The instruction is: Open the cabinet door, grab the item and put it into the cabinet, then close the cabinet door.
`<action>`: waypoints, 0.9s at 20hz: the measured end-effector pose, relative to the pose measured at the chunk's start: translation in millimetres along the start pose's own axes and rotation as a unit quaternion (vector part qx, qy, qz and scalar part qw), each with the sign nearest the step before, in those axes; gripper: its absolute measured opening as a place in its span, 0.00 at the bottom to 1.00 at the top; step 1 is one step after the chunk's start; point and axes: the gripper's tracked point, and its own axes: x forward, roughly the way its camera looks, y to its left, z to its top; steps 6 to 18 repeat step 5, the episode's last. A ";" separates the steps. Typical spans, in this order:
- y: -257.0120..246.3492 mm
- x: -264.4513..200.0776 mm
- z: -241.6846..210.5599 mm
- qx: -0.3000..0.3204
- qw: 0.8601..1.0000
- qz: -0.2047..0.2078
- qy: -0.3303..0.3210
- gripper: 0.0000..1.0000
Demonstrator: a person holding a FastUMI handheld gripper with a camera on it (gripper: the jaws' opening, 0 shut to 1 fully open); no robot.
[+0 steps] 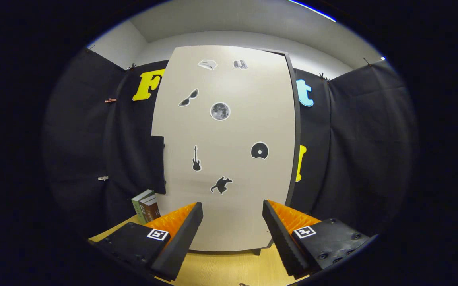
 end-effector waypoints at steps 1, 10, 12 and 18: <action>1.2 0.2 1.1 -0.002 1.000 0.001 -0.001 0.98; 4.0 0.7 -2.6 0.002 1.000 0.004 0.008 0.98; 4.0 0.7 -2.6 0.002 1.000 0.004 0.008 0.98; 4.0 0.7 -2.6 0.002 1.000 0.004 0.008 0.98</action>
